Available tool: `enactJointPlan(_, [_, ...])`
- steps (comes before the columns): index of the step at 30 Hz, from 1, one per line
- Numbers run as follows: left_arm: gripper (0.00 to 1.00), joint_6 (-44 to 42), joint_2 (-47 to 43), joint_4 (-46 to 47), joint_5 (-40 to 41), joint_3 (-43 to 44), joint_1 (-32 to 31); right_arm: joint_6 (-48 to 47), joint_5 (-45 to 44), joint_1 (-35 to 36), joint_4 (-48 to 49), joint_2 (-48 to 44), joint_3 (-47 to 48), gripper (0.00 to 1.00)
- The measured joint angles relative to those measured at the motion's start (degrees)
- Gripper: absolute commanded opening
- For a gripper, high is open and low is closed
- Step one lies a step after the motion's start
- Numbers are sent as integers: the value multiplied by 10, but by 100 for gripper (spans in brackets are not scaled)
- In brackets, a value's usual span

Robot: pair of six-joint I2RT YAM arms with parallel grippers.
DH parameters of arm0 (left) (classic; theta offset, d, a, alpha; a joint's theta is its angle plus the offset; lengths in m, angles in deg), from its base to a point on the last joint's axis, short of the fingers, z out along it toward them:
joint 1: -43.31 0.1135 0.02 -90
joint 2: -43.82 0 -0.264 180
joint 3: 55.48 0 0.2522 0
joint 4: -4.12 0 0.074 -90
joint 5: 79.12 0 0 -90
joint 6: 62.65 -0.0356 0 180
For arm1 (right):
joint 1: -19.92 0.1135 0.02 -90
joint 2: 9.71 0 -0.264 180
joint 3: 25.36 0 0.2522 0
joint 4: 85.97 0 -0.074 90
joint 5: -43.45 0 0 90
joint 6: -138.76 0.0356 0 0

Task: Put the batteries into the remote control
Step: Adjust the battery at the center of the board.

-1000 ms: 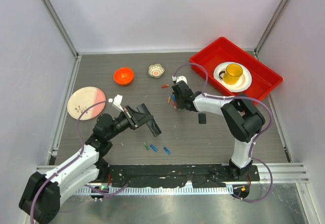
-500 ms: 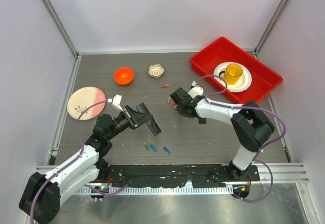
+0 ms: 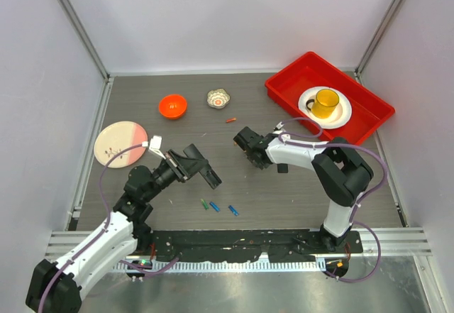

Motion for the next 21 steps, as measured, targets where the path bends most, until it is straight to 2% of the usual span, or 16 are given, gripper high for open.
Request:
enactJointPlan(2, [0,-1,0,-5,3,-2,0,0,-5,0,-2,3,2,24])
enactJointPlan(8, [0,-3,7,-11,5,-5,0,-4,-16,0,-2,3,2,37])
enactJointPlan(13, [0,-1,20,-10,5,-8,0,-14,-19,0,4,2,2,43])
enactJointPlan(14, [0,1,20,-10,5,-8,0,-23,-18,0,3,0,2,48])
enactJointPlan(18, [0,5,20,-10,5,-9,0,-85,-23,5,0,-18,-9,54])
enactJointPlan(21, [0,5,20,-10,5,-9,0,-193,-27,7,11,-66,-30,59])
